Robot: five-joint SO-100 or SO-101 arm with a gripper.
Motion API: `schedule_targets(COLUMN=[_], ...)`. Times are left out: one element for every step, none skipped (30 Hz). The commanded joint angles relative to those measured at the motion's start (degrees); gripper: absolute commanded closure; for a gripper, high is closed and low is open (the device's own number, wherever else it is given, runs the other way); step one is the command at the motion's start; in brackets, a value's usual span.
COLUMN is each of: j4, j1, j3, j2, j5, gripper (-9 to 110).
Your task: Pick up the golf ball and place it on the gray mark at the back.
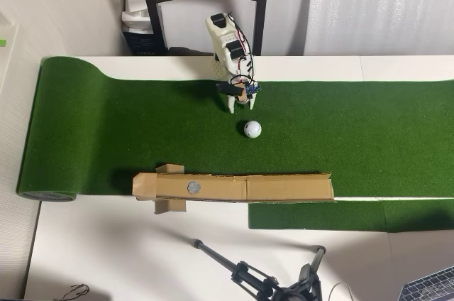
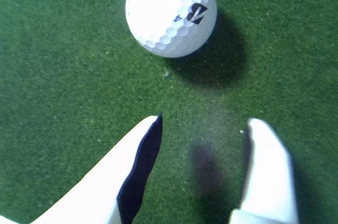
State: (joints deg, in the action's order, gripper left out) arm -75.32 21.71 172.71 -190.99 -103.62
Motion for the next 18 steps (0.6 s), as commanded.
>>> schedule_targets(j4=[-0.5,-0.5,-0.5,-0.5,-0.5,-0.5,-0.5,-0.5,-0.5,-0.5,-0.5,-0.5,-0.5,-0.5,-0.4,0.2,0.4,0.4], j1=[-0.7,-0.7,-0.7,-0.7,-0.7,-0.7,-0.7,-0.7,-0.7,-0.7,-0.7,-0.7,-0.7,-0.7,-0.7,-0.7,-0.7,-0.7], j3=[-0.5,-0.5,-0.5,-0.5,-0.5,-0.5,-0.5,-0.5,-0.5,-0.5,-0.5,-0.5,-0.4,-0.4,-0.4,-0.4,-0.7,-1.1], j2=[-0.5,-0.5,-0.5,-0.5,-0.5,-0.5,-0.5,-0.5,-0.7,-0.9,-0.9,-1.1,-1.3,-1.3,-1.4,-1.4,-1.4,-1.1], j5=[0.4,0.4,0.4,0.4,0.4,0.4,0.4,0.4,0.4,0.4,0.4,0.4,0.4,0.1,-0.2,-0.2,-0.2,-0.2], gripper=[88,91,93,95,97,99,100,101,101,101,101,101,101,101,100,98,95,92])
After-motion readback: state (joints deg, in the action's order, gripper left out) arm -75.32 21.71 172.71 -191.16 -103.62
